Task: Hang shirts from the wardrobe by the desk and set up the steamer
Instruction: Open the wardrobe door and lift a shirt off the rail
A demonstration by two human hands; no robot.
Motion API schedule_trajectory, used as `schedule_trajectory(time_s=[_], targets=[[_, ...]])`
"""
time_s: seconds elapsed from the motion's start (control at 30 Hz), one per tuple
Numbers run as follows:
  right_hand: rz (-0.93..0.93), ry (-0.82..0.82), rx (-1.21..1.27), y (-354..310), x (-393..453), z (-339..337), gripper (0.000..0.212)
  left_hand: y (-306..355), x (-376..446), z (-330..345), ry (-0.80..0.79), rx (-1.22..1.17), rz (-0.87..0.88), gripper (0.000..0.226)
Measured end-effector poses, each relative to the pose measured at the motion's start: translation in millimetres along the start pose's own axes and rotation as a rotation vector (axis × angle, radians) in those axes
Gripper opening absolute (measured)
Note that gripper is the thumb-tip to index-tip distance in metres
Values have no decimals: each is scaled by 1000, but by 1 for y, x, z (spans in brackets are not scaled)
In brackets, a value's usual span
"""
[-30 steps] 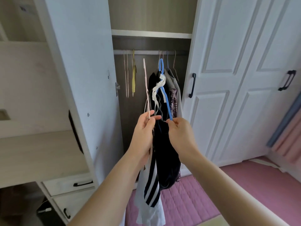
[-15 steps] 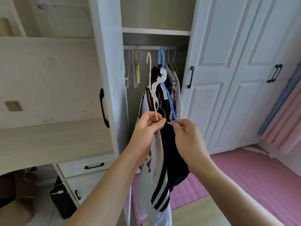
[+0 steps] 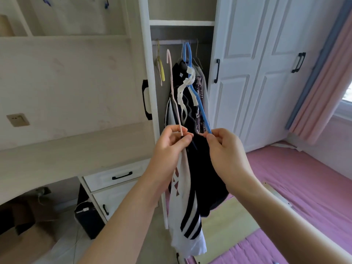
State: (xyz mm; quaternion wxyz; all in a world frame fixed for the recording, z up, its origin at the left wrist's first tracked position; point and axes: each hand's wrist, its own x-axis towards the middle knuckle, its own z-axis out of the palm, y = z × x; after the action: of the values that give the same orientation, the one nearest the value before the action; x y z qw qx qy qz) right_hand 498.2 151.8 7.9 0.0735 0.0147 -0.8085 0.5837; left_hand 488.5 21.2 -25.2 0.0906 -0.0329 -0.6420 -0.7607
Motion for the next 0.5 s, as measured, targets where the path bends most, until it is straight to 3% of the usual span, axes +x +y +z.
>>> schedule_trajectory(time_s=[0.27, 0.5], targets=[[-26, -6, -42, 1, -90, -4, 17, 8, -84, -14, -22, -23, 13, 12], [-87, -52, -52, -8, -121, -11, 18, 19, -122, -17, 29, 8, 79, 16]])
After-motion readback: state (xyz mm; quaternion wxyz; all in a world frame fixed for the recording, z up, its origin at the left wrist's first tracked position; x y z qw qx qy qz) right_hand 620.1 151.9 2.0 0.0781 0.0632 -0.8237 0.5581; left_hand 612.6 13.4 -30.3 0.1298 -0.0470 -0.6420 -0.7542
